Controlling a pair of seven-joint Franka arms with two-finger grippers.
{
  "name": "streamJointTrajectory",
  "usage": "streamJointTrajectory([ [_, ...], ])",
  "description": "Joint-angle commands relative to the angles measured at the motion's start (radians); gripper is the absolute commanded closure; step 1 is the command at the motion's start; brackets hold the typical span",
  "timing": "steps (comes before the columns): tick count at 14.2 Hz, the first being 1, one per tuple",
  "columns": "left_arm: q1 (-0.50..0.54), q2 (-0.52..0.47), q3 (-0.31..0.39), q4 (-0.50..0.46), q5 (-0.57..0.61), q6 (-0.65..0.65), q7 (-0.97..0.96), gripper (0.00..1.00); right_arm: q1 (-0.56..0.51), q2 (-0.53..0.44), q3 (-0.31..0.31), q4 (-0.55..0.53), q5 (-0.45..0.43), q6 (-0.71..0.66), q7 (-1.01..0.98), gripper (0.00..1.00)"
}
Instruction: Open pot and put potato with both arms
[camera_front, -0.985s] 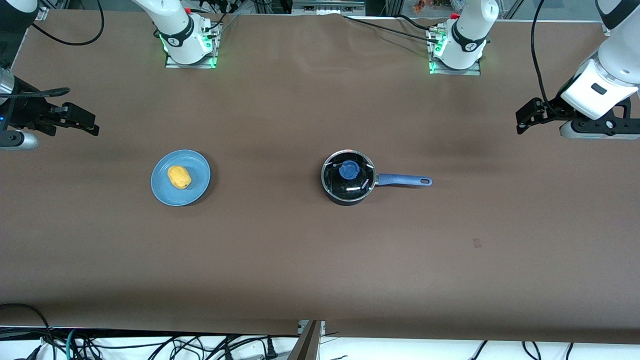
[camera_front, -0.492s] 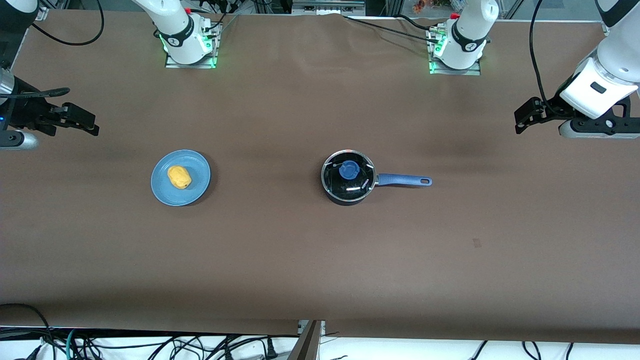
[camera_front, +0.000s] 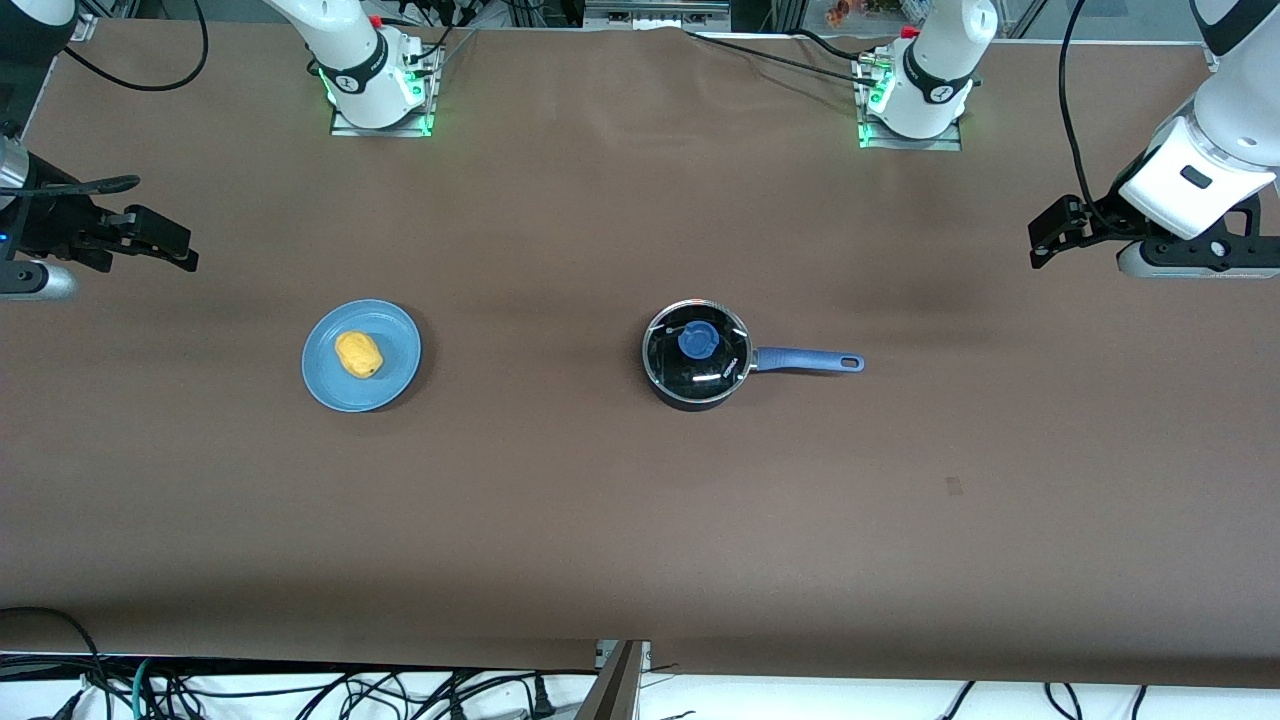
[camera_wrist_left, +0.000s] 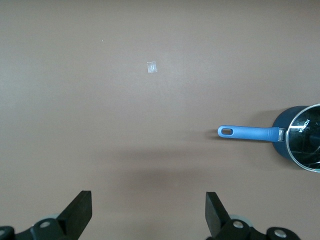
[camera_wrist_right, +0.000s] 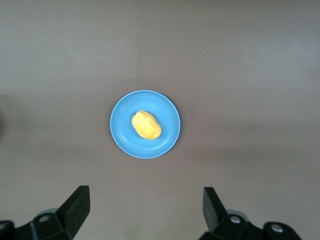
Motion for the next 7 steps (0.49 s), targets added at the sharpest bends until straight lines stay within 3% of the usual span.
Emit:
streamJointTrajectory([
  [1,-0.004,0.009,-0.010,0.037,-0.013,-0.024,-0.010,0.00,-0.005,0.013,0.003,0.029,-0.002,-0.007,-0.001,0.00],
  [7,0.000,0.010,-0.029,0.046,-0.012,-0.024,-0.010,0.00,-0.006,0.015,0.006,0.026,-0.011,0.001,-0.001,0.00],
])
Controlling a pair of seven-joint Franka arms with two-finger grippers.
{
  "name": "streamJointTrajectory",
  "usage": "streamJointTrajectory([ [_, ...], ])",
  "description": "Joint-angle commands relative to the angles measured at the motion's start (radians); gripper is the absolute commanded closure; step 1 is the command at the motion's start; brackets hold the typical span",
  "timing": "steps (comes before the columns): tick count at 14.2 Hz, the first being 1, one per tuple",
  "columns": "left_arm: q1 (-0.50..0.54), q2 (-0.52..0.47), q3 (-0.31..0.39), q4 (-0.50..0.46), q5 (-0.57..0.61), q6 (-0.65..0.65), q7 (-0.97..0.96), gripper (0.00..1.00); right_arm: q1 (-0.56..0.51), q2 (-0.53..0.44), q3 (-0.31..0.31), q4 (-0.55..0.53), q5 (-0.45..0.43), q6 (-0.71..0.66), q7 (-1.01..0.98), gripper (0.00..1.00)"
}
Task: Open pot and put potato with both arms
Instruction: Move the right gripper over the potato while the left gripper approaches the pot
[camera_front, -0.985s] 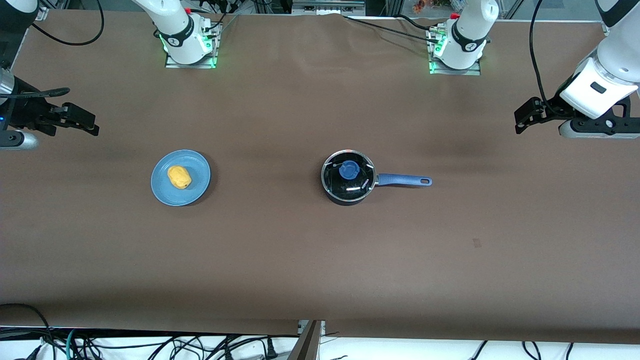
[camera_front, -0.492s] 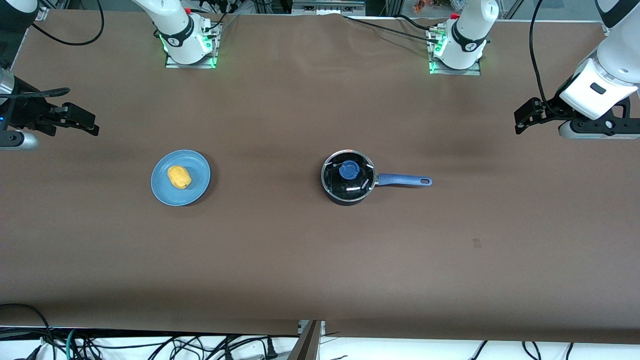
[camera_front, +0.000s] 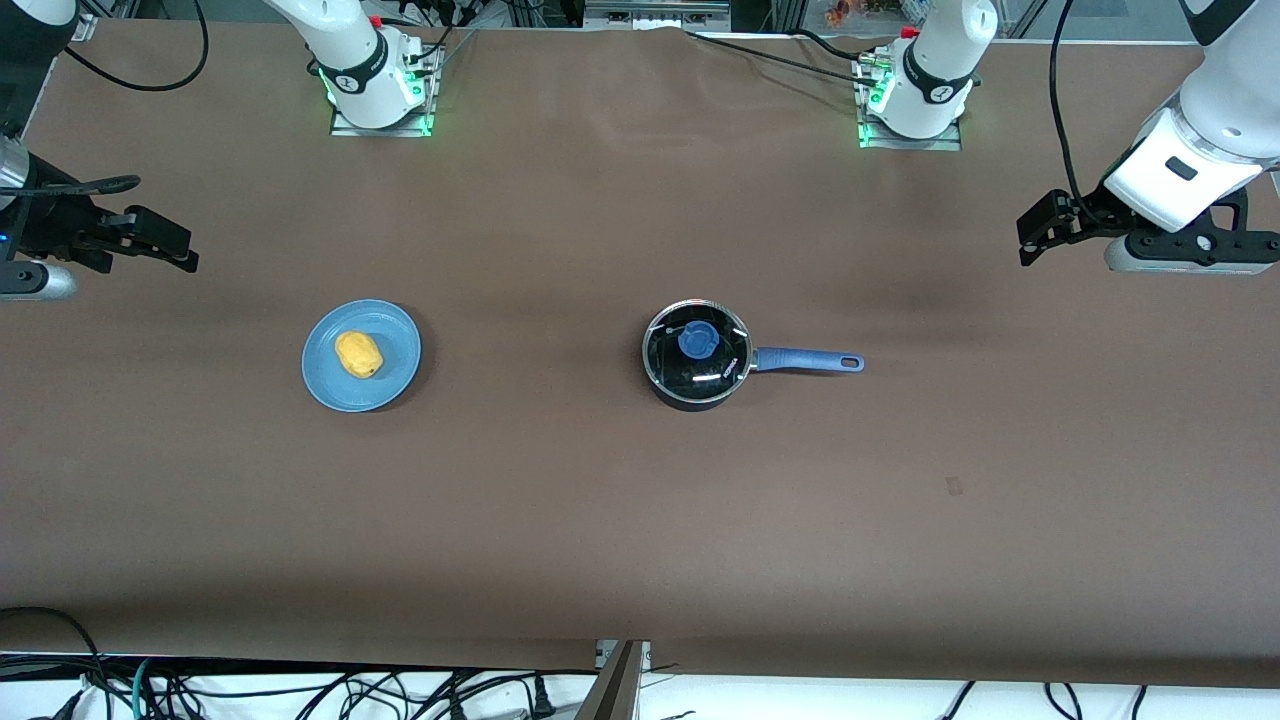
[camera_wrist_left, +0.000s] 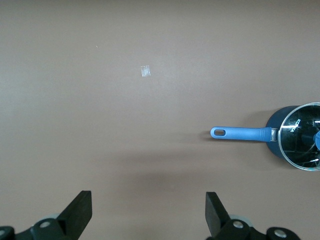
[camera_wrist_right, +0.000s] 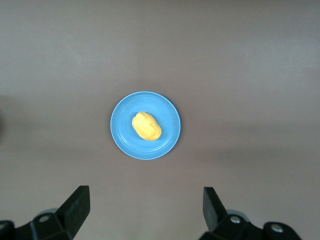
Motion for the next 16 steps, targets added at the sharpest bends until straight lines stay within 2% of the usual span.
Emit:
streamJointTrajectory([
  [1,0.000,0.010,-0.003,0.032,-0.012,-0.023,-0.005,0.00,-0.006,0.019,0.007,0.016,-0.013,0.002,-0.001,0.00],
  [3,0.000,0.010,-0.003,0.038,-0.012,-0.025,-0.005,0.00,-0.006,0.021,0.007,0.009,-0.013,0.003,-0.001,0.00],
  [8,0.000,0.013,-0.003,0.041,-0.012,-0.023,-0.005,0.00,0.001,0.092,0.020,-0.003,-0.008,0.018,-0.001,0.00],
  [10,0.003,0.022,-0.001,0.044,-0.012,-0.023,-0.003,0.00,0.003,0.129,0.045,-0.021,-0.014,0.055,-0.007,0.00],
  [14,0.000,0.022,-0.003,0.055,-0.012,-0.022,-0.003,0.00,0.006,0.152,0.096,-0.121,-0.111,0.164,-0.099,0.00],
  [16,0.000,0.024,-0.003,0.058,-0.012,-0.020,-0.003,0.00,0.006,0.159,0.102,-0.191,-0.128,0.236,-0.099,0.00],
])
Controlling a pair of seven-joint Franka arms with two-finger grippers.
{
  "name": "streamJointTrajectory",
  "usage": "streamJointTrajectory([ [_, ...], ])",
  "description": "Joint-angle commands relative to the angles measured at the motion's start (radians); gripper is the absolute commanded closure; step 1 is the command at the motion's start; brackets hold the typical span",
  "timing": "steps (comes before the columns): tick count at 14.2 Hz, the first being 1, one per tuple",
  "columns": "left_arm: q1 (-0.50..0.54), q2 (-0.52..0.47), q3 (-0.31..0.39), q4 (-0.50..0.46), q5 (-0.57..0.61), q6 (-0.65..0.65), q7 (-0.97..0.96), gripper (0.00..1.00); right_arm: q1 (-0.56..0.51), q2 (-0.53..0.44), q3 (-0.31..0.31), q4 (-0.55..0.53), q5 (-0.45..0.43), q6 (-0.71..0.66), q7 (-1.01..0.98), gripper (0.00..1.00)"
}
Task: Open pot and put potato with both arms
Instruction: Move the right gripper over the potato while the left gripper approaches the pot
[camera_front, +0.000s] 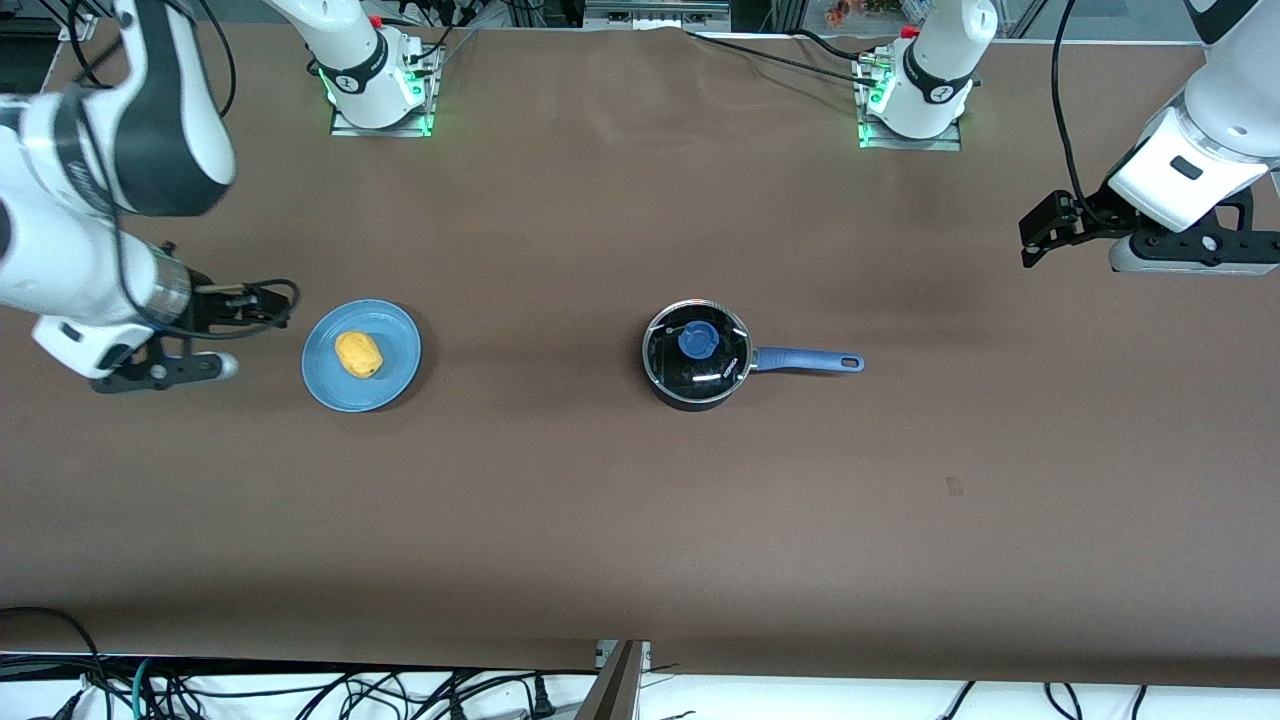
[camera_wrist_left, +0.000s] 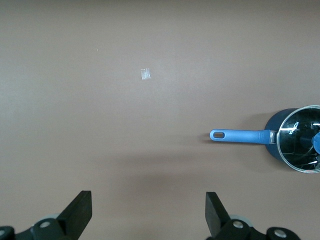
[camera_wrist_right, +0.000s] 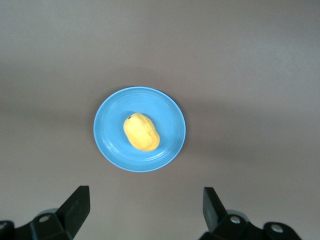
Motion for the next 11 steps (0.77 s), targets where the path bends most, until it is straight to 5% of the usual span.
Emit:
streamJointTrajectory([
  [1,0.003,0.026,-0.001,0.040,-0.026,-0.011,0.004,0.00,-0.003,-0.020,0.011,-0.126,-0.027,0.113,-0.026,0.00],
  [5,-0.008,0.130,-0.013,0.100,-0.020,0.002,0.006,0.00,0.000,-0.016,0.014,-0.261,-0.062,0.256,-0.061,0.00],
  [11,-0.015,0.323,-0.019,0.134,-0.012,-0.031,0.012,0.00,0.005,0.050,0.014,-0.324,-0.077,0.328,-0.107,0.00],
])
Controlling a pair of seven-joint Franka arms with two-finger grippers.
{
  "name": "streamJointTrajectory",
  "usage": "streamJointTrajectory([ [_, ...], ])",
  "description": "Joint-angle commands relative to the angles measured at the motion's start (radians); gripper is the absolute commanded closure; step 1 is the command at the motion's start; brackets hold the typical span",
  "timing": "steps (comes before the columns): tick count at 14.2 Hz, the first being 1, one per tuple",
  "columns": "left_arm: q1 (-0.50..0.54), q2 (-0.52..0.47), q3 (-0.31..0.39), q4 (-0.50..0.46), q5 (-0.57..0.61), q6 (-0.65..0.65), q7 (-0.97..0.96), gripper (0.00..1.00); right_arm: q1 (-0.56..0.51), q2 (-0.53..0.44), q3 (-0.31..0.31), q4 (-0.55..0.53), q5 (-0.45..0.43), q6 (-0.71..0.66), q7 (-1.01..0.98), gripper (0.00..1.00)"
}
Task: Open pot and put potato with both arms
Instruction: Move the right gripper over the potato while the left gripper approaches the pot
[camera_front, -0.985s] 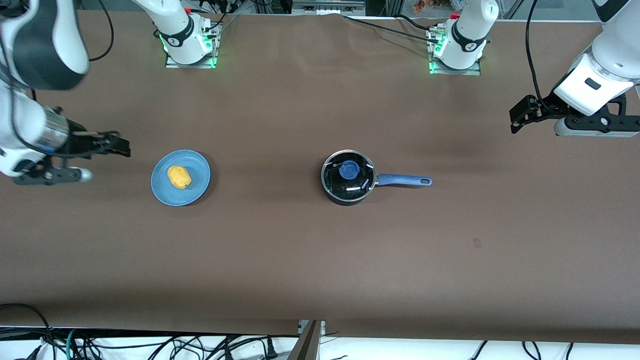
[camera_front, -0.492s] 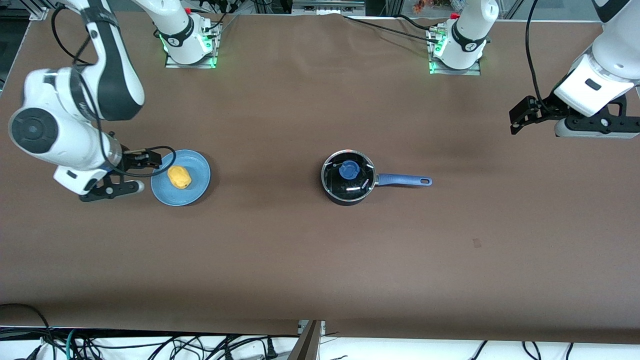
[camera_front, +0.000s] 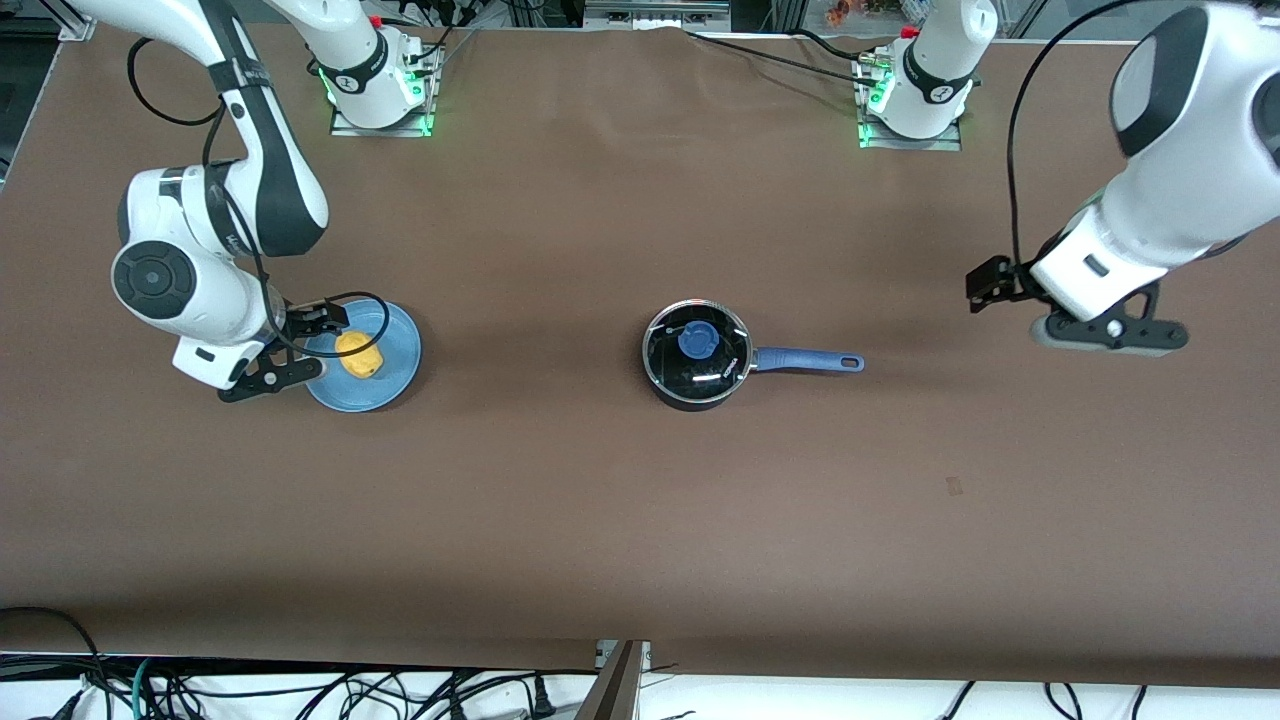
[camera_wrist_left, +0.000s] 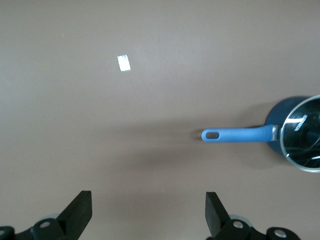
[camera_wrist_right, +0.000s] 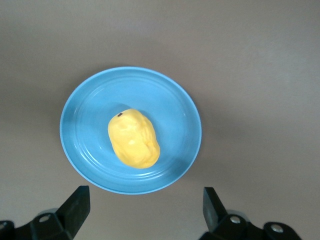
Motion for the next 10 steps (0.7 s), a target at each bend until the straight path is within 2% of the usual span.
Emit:
streamJointTrajectory([
  [1,0.017,0.098,0.005,0.075,-0.016,-0.031,0.013,0.00,0.001,0.018,0.006,-0.046,-0.041,0.063,-0.046,0.00],
  [3,0.002,0.098,0.001,0.089,-0.027,-0.031,-0.008,0.00,-0.001,0.023,0.005,-0.085,-0.048,0.117,-0.091,0.00],
  [5,-0.067,0.106,-0.027,0.115,-0.031,-0.031,-0.101,0.00,-0.002,0.044,0.005,-0.086,-0.049,0.160,-0.126,0.00],
  [7,-0.167,0.167,-0.027,0.160,-0.068,-0.029,-0.288,0.00,-0.001,0.069,0.005,-0.089,-0.049,0.204,-0.160,0.00],
  [9,-0.251,0.250,-0.027,0.210,-0.088,-0.011,-0.393,0.00,-0.001,0.079,0.005,-0.111,-0.049,0.250,-0.165,0.00],
  [10,-0.291,0.314,-0.027,0.271,-0.108,0.007,-0.440,0.00,-0.001,0.085,0.005,-0.122,-0.049,0.279,-0.177,0.00],
])
